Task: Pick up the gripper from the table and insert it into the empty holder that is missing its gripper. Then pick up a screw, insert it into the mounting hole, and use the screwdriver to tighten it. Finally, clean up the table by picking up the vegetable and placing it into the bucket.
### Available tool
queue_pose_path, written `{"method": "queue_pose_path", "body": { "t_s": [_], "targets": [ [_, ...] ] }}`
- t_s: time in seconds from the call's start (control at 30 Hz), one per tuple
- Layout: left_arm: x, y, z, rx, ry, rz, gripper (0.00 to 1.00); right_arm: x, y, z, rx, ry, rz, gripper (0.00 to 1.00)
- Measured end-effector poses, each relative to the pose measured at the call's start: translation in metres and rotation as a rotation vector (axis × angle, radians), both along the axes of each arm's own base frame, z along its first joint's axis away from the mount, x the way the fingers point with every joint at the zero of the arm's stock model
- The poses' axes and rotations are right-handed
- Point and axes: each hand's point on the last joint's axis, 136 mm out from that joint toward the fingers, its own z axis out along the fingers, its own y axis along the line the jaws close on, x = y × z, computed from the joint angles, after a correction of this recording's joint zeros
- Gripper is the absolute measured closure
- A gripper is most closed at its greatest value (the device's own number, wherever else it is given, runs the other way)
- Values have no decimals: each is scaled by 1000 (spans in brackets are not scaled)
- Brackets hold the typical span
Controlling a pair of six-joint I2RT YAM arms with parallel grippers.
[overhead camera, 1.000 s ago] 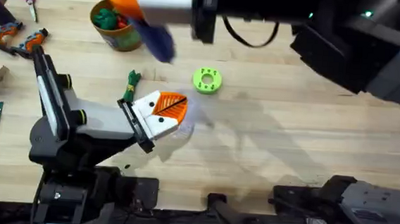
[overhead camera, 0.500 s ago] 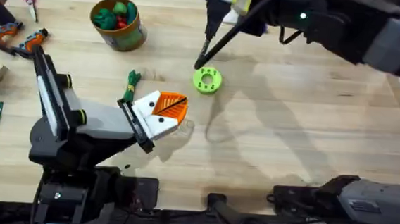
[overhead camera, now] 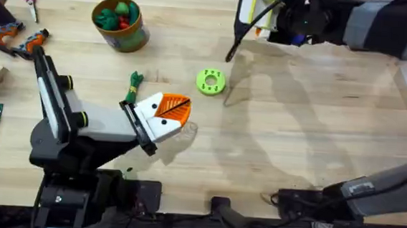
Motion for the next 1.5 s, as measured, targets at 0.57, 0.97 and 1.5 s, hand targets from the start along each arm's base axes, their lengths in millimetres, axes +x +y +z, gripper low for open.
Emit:
{"method": "queue_pose_path", "body": {
  "t_s": [0.57, 0.97, 1.5],
  "targets": [
    [0, 0, 0, 0, 0, 0, 987, 16, -15, -77, -123, 77, 56, 971],
    [0, 0, 0, 0, 0, 0, 987, 18, -16, -66, -120, 96, 44, 16],
    [8, 6, 0, -30, 42, 57, 15, -69, -1, -20, 274, 409, -434, 9]
  ]
}}
